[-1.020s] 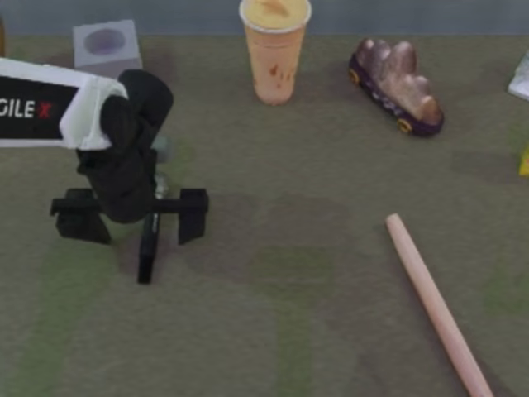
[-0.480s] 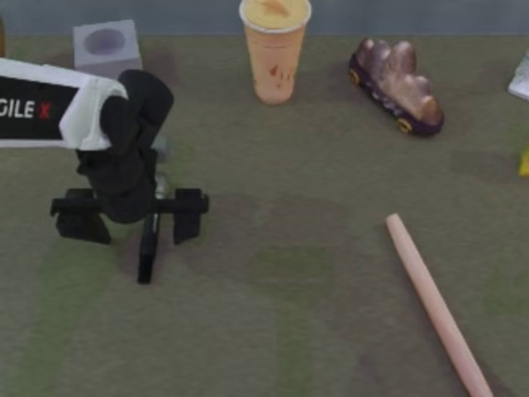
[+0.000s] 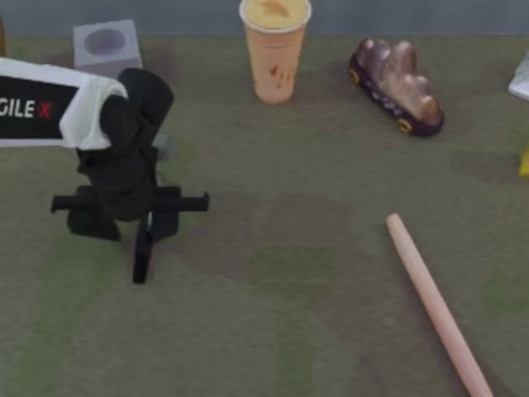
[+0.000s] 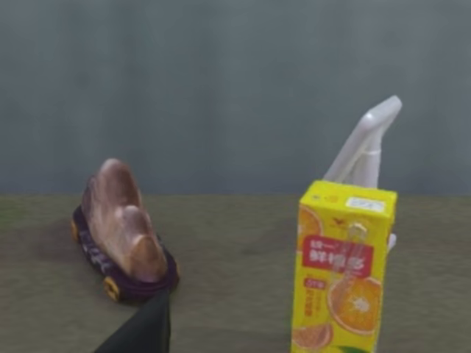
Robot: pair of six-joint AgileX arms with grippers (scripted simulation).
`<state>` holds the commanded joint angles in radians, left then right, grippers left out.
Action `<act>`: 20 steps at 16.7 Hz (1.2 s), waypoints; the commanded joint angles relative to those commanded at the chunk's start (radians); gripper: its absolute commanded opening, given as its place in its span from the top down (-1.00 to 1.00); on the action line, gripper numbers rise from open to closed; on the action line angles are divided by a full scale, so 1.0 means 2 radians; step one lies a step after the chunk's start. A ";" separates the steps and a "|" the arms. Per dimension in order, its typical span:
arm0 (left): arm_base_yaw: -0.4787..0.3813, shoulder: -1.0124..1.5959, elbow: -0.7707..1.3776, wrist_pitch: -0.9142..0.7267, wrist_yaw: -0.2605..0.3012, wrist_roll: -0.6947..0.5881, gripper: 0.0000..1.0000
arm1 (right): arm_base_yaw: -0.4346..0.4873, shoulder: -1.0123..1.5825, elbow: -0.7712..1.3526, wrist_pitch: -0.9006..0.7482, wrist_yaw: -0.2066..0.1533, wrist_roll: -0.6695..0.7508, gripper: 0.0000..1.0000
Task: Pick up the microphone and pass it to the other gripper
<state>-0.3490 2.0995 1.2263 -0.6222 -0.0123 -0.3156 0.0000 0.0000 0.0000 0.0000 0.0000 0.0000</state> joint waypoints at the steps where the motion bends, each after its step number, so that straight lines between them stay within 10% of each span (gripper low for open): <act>1: 0.000 0.000 0.000 0.000 0.000 0.000 1.00 | 0.000 0.000 0.000 0.000 0.000 0.000 -1.00; 11: 0.000 -0.033 0.007 0.001 -0.005 0.013 1.00 | 0.000 0.000 0.000 0.000 0.000 0.000 -1.00; 20: 0.009 -0.088 -0.066 0.291 0.103 0.073 1.00 | 0.000 0.000 0.000 0.000 0.000 0.000 -1.00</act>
<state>-0.3308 1.9227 1.0950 -0.0404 0.1941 -0.1701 0.0000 0.0000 0.0000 0.0000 0.0000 0.0000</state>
